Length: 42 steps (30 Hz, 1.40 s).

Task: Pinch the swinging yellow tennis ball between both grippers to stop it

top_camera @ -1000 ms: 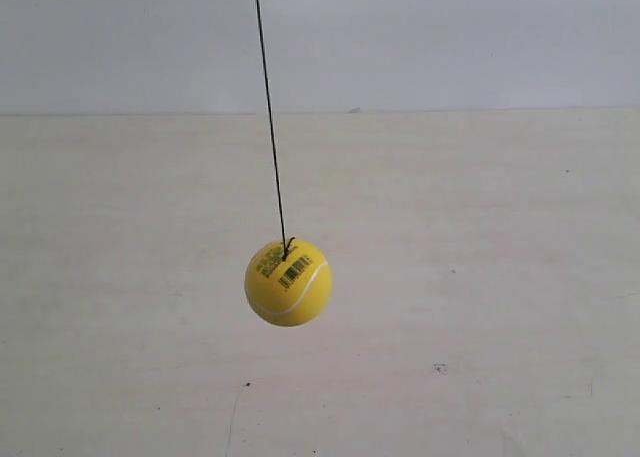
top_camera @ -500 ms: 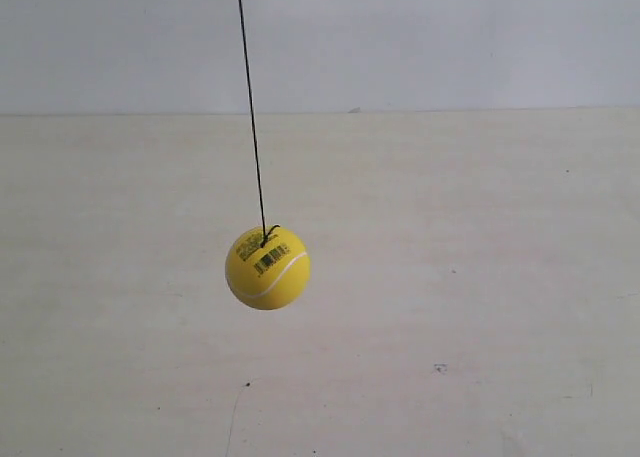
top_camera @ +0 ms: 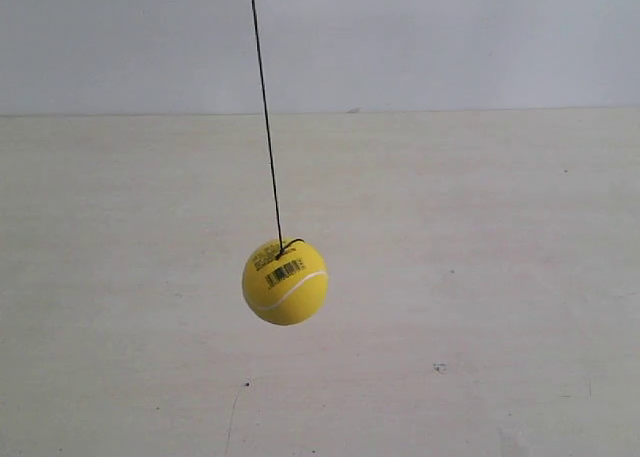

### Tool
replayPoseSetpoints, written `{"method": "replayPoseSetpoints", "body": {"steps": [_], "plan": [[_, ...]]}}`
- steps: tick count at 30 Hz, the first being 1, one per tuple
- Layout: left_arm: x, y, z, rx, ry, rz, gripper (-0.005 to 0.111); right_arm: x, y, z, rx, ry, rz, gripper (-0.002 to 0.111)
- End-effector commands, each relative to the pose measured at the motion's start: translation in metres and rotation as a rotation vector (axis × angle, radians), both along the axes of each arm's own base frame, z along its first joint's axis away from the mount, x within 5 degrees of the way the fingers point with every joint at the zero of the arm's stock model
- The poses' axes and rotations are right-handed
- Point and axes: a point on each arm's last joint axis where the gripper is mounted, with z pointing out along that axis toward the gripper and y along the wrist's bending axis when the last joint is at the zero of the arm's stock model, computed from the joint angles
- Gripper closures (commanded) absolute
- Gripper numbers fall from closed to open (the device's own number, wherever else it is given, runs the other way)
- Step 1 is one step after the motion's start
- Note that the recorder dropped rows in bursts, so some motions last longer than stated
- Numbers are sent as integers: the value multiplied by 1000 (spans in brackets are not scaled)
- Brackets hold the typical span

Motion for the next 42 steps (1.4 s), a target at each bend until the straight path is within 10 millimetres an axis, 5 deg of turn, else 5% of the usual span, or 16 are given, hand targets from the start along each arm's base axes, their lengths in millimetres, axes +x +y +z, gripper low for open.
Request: {"method": "replayPoseSetpoints", "body": {"steps": [1, 10, 16, 26, 42], "plan": [[0, 0, -1, -7, -3, 3, 102, 0, -5, 1, 8, -23, -133, 108], [0, 0, -1, -6, -5, 2, 102, 4, -10, -13, 44, 109, -231, 108], [0, 0, -1, -6, -5, 2, 102, 19, -7, -66, 22, 179, -217, 108], [0, 0, -1, -6, -5, 2, 102, 18, -11, -99, 38, 506, -263, 108], [0, 0, -1, -6, -5, 2, 102, 18, -11, -101, 138, 542, -263, 108]]}}
